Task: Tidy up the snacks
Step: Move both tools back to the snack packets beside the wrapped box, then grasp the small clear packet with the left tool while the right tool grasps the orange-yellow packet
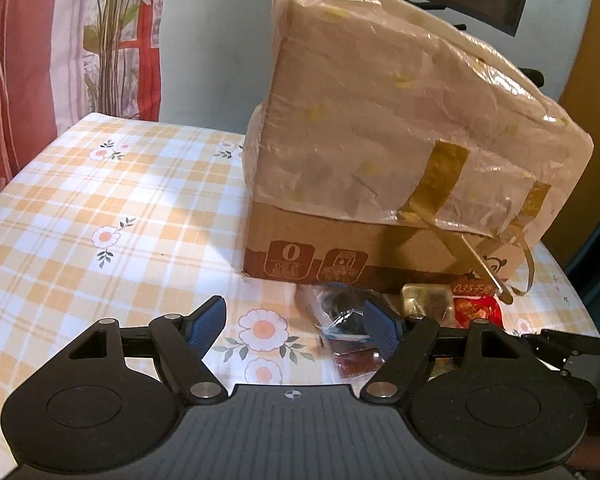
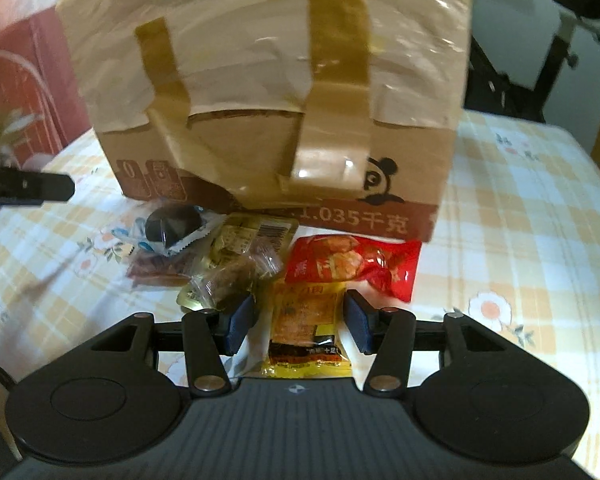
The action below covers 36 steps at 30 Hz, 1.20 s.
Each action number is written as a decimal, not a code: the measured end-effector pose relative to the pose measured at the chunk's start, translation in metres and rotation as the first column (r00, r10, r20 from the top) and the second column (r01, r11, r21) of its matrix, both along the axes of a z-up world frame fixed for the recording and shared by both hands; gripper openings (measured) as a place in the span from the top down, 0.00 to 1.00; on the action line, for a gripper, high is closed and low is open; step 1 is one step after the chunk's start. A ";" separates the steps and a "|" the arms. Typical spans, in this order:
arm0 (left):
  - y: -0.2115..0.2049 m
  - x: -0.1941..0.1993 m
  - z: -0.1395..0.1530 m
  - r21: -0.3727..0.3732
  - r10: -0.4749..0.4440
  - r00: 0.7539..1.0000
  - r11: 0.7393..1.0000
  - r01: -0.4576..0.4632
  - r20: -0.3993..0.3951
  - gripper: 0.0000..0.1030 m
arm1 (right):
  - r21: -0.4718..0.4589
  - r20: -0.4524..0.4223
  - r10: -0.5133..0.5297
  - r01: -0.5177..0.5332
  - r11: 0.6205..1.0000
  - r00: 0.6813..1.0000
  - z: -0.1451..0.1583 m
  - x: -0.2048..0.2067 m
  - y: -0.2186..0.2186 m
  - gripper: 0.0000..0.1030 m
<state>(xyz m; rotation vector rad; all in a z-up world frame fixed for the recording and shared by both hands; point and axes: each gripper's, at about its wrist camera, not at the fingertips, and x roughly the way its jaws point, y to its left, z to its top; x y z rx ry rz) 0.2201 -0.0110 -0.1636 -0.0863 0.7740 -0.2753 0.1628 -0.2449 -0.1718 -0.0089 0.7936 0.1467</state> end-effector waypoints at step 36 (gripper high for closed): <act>-0.030 -0.001 -0.017 0.030 -0.117 0.989 0.992 0.120 -0.094 0.63 | 0.016 0.102 0.102 -0.104 0.994 0.990 -0.007 -0.017 0.001 0.63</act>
